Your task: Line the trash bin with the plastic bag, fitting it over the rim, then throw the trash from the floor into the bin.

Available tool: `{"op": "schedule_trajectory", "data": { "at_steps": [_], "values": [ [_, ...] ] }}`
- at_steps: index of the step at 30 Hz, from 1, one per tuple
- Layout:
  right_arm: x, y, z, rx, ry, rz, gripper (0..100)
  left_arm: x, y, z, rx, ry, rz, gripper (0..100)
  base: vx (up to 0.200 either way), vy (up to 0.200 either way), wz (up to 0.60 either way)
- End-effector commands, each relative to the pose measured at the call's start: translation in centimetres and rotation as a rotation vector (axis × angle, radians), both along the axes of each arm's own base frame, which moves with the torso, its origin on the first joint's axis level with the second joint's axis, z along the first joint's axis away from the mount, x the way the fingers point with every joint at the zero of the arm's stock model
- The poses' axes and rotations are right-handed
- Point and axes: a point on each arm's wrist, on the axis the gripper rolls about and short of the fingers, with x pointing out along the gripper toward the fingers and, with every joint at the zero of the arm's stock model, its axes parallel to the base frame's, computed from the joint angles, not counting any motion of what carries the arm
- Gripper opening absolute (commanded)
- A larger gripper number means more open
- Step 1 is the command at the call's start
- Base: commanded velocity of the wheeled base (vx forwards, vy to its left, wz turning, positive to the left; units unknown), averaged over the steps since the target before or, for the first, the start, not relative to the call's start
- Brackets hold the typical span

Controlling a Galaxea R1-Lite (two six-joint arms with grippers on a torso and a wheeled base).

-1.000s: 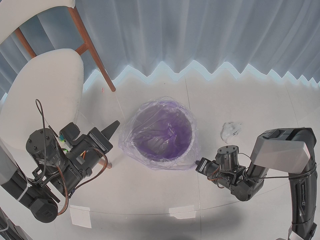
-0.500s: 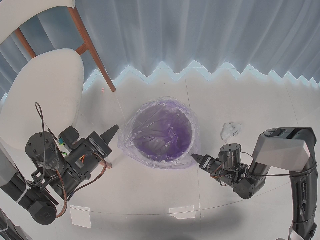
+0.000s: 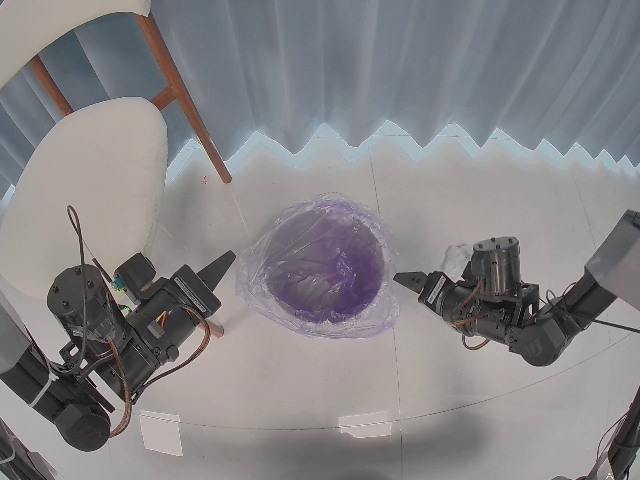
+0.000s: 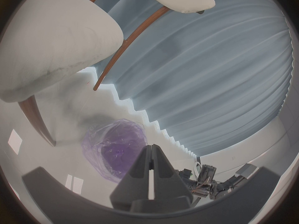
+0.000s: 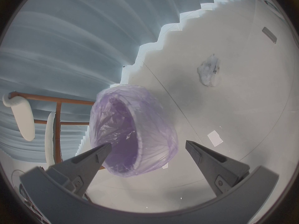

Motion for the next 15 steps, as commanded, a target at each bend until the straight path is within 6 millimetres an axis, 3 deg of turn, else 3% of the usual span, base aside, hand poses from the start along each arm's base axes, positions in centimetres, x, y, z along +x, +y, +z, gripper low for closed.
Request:
{"op": "schedule_trajectory", "data": {
  "at_steps": [1, 7, 10, 15],
  "values": [
    [2.4, 1.9, 2.2, 0.013, 0.043, -0.002, 100, -0.3, 0.1, -0.1, 0.010, 0.002, 0.000, 0, 0.000, 0.000, 0.00],
    [5.1, 3.7, 0.2, -0.036, 0.100, -0.017, 100, -0.9, 0.5, 0.1, 0.010, 0.001, 0.000, 0, 0.000, 0.000, 0.00],
    [5.5, 4.3, -0.6, -0.047, 0.103, -0.015, 100, -1.0, 0.6, 0.1, 0.010, 0.001, 0.002, 0, 0.000, 0.000, 0.00],
    [6.1, 5.7, -3.7, -0.105, 0.126, -0.015, 100, -1.1, 0.7, 0.2, 0.006, -0.002, 0.003, 0, 0.000, 0.000, 0.00]
  ]
}}
